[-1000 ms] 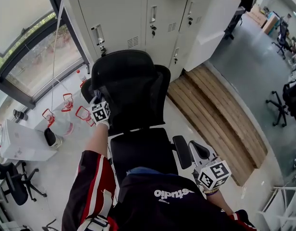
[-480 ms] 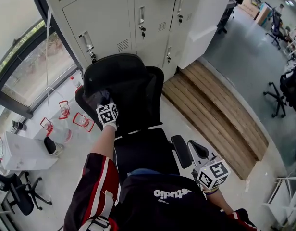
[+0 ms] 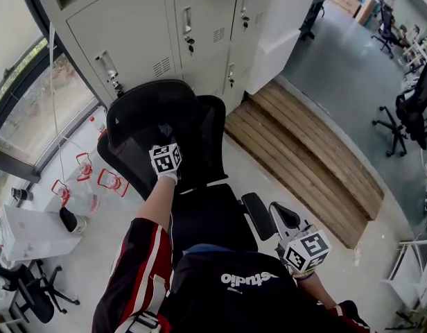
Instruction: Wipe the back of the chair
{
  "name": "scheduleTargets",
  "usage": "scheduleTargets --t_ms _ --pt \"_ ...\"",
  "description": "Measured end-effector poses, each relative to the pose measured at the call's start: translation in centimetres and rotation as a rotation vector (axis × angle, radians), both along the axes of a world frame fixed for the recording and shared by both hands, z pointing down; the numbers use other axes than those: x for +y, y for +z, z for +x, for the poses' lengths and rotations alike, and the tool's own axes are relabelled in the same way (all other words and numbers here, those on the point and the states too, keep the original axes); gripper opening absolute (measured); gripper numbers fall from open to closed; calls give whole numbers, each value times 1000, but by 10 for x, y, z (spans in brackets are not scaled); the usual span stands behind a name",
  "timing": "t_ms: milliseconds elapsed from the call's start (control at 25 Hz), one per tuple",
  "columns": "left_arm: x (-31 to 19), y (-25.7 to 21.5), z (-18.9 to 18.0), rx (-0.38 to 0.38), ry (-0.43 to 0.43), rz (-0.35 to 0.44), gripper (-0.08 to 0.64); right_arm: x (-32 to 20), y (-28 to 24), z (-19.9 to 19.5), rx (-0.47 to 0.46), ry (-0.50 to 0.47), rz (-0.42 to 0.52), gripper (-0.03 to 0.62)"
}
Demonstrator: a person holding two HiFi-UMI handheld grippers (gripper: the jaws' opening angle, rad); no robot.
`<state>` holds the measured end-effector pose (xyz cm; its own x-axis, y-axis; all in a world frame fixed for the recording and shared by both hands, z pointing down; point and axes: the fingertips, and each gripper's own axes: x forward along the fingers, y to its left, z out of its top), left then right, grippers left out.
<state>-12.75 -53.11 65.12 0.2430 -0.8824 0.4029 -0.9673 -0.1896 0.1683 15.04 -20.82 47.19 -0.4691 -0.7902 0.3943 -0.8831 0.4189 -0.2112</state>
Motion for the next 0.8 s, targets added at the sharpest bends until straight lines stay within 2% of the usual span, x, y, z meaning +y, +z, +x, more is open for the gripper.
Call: scheduleTargets --t_ms 160,560,800 --pt "-12 -1 38 16 70 -15 61 0 4 3 4 16 -9 15" --pt "-29 -2 106 -40 255 -52 61 8 9 19 16 69 -12 15" --pt "-34 -1 126 -12 248 -84 61 15 0 29 18 100 -6 15"
